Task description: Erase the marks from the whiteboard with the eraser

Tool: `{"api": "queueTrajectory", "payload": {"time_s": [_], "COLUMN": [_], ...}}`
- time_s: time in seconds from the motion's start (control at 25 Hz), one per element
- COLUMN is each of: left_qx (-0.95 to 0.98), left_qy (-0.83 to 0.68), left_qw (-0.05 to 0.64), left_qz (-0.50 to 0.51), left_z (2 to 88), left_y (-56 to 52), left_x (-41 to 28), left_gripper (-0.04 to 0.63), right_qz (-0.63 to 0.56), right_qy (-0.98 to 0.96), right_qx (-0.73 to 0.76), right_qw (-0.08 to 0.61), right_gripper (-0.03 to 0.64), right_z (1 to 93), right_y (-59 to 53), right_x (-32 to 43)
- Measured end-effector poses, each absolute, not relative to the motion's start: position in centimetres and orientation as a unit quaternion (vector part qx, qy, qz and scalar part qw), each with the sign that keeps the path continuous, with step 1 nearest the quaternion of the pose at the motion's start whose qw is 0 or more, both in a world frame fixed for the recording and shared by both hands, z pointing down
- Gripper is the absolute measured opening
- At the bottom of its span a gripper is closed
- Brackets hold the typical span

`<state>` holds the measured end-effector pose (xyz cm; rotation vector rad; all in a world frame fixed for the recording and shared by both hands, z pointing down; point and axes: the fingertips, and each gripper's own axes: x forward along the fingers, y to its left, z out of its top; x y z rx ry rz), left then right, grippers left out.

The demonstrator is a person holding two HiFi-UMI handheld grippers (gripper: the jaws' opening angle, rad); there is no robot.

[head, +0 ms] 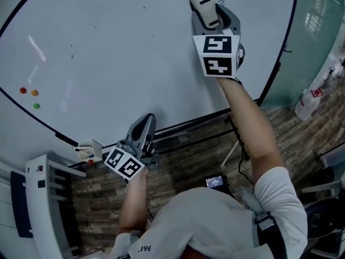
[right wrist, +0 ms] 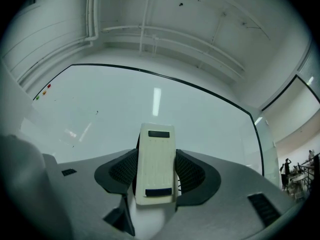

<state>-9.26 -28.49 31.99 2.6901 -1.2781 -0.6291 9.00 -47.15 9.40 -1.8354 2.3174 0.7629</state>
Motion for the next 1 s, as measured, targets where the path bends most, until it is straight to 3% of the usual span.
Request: {"api": "queueTrajectory", "payload": {"time_s": [0.76, 1.0], "left_qx": [0.882, 0.879], "left_qy": [-0.422, -0.426], "left_qw": [0.058, 0.061], "left_qz": [-0.205, -0.206], "left_z": [32.6, 32.9], "left_y": [-28.0, -26.8], "left_x": [-9.4, -11.0], "left_gripper": [0.006, 0.006], "right_qz": [0.225, 0.188], "right_qy": [0.711, 0.695], "right_qx": [-0.666, -0.693], "right_qw": [0.006, 0.029], "right_gripper": [0.252, 0.252], "right_z": [11.0, 11.2], "right_y": [-50.3, -49.5], "right_x": [19.6, 22.6]}}
